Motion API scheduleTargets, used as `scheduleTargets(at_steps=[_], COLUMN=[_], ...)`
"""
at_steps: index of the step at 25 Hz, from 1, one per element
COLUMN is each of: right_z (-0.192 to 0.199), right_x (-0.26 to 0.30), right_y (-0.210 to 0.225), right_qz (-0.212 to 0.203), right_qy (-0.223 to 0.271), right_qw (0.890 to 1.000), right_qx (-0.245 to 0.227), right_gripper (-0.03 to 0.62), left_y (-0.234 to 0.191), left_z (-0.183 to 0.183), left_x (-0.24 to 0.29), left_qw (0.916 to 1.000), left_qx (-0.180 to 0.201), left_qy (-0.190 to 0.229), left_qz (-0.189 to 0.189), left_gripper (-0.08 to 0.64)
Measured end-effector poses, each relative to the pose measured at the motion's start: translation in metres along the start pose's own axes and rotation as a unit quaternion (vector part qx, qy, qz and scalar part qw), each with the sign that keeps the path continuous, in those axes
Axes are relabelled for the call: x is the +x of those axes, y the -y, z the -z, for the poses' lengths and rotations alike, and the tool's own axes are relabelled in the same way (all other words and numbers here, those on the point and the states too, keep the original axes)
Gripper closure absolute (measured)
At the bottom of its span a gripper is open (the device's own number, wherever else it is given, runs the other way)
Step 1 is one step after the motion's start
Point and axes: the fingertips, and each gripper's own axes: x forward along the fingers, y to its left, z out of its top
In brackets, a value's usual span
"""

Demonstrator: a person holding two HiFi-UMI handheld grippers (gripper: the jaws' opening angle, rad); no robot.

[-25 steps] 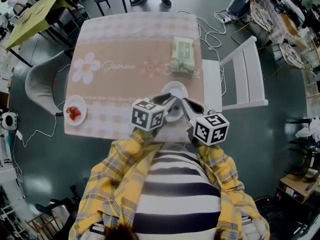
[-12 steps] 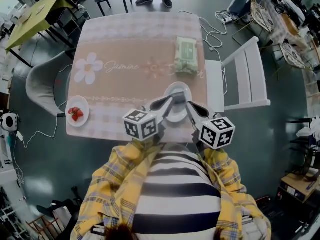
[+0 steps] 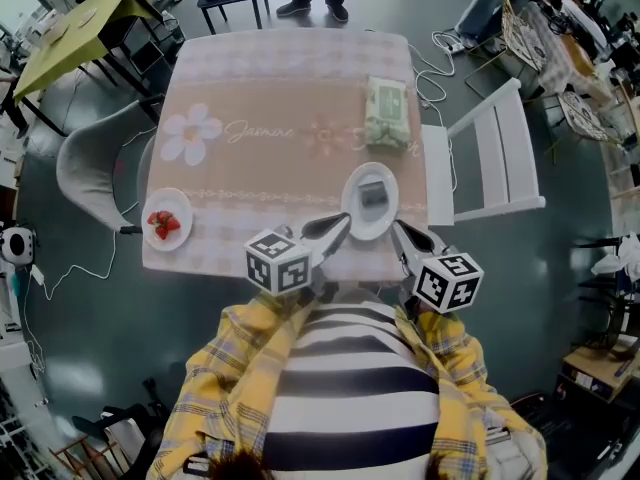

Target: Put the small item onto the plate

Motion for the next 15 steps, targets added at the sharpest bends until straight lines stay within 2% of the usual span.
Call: scheduleTargets(at_steps=[7,15], right_z=[0.024,0.051], right_x=[-0.009,-0.019], right_y=[-0.026,-0.053], right_qz=[0.018,0.037], right_qy=[0.004,0.006], right_qw=[1.000,0.999], right_qx=[-0.003,-0.003], right_gripper=[0.595,0.595], left_y=[0.002,0.018], left_z=[0.028,0.054], left_x=[-0.027,-0.051], left_qw=[0.9997,0.9994], left_qx=[-0.019,-0.002], left_qy=[-0.012,-0.035], left_qz=[-0.006,0.007], left_gripper=[0.561,0.561])
